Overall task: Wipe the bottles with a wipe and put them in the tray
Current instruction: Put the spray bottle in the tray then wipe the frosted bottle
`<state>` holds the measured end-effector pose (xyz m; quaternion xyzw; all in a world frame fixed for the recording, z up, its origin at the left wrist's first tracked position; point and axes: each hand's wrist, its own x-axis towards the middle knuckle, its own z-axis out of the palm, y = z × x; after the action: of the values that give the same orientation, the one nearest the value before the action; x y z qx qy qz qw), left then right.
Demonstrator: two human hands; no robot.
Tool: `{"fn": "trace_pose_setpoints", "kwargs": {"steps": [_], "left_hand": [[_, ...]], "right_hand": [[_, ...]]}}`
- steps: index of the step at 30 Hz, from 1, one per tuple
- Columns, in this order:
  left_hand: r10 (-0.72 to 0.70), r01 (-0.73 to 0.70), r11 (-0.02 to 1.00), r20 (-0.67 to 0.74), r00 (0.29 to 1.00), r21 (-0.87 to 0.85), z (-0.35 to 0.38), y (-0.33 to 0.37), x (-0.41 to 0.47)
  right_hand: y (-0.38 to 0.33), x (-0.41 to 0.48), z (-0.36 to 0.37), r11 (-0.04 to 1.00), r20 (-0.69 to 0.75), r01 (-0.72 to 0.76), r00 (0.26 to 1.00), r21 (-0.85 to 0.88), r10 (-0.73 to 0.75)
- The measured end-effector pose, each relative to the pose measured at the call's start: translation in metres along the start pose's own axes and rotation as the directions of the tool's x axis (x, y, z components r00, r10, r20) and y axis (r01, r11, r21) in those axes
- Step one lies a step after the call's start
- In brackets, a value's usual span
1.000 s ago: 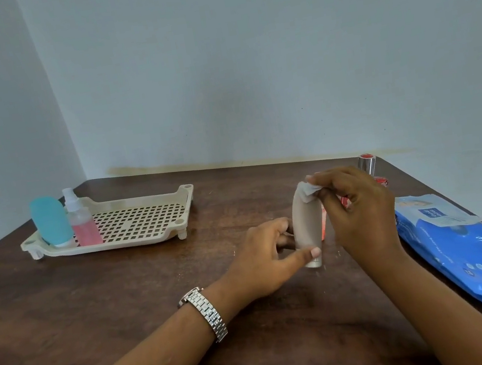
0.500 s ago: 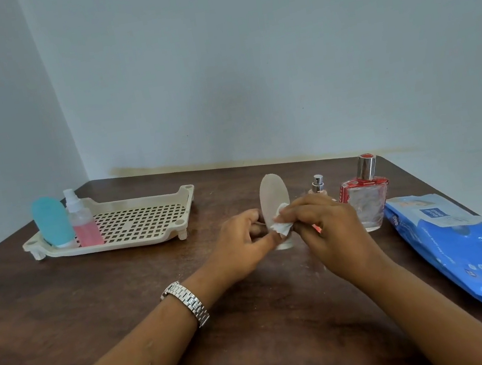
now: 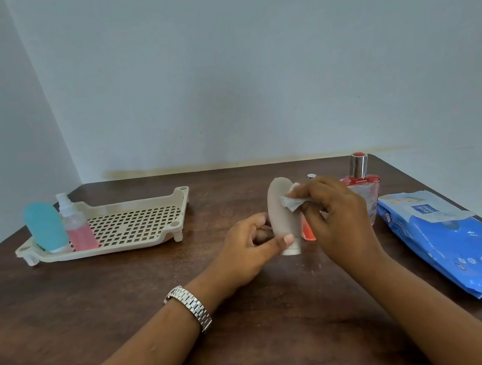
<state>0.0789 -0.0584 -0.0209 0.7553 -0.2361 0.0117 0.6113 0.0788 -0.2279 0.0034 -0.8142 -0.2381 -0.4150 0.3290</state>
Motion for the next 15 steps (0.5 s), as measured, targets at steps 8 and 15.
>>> {"fn": "trace_pose_setpoints", "kwargs": {"steps": [8,15], "left_hand": [[-0.128,0.105,0.978,-0.122,0.984,-0.181,-0.022,0.001,0.007],[-0.233,0.212,0.960,-0.104,0.967,-0.181,-0.032,-0.002,0.009]], "right_hand": [[-0.006,0.000,0.004,0.846,0.136,-0.347,0.938,0.406,0.319],[-0.008,-0.006,0.007,0.704,0.424,-0.581,0.804,0.407,0.418]]}}
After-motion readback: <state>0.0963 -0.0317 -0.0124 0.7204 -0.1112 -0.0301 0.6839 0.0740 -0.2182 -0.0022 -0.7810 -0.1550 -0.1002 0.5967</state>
